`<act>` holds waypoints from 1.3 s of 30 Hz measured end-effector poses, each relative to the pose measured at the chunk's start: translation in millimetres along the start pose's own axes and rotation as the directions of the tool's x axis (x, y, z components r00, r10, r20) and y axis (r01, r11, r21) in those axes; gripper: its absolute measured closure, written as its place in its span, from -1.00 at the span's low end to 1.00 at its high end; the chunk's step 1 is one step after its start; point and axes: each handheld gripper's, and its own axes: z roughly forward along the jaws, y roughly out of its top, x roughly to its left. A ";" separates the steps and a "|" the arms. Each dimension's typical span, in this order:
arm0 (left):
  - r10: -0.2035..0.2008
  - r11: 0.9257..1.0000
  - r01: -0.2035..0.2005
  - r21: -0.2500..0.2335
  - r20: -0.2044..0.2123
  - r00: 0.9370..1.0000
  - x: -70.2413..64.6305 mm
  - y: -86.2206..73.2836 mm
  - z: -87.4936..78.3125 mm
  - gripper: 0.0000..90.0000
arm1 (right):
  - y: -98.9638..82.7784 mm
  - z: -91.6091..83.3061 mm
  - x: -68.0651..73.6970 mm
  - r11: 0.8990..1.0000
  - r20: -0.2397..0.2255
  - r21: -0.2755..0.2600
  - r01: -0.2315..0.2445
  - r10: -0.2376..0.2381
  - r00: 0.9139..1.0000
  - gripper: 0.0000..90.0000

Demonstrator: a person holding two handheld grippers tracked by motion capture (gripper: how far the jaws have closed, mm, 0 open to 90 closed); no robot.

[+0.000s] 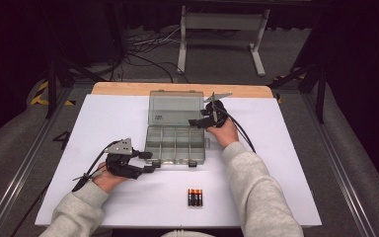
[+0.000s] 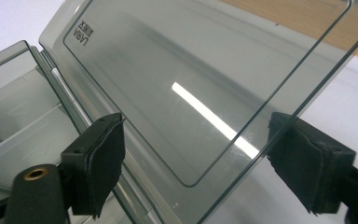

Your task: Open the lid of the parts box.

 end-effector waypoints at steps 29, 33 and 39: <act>-0.006 1.000 0.006 -0.001 0.006 1.000 0.1 0.1 1.2 -0.06 | -4.9 -3.9 -12.0 0.997 -0.011 0.024 -0.068 0.069 0.998 -0.69; -0.009 1.000 0.009 -0.009 0.006 1.000 -0.2 1.0 0.9 -0.09 | -2.3 -13.2 -10.2 0.998 -0.005 0.033 -0.060 0.060 0.998 -0.73; -0.010 0.998 0.009 -0.062 -0.025 1.000 0.5 4.1 -8.3 -0.24 | 4.3 -40.4 1.0 1.000 -0.021 -0.002 0.007 -0.007 1.000 -0.81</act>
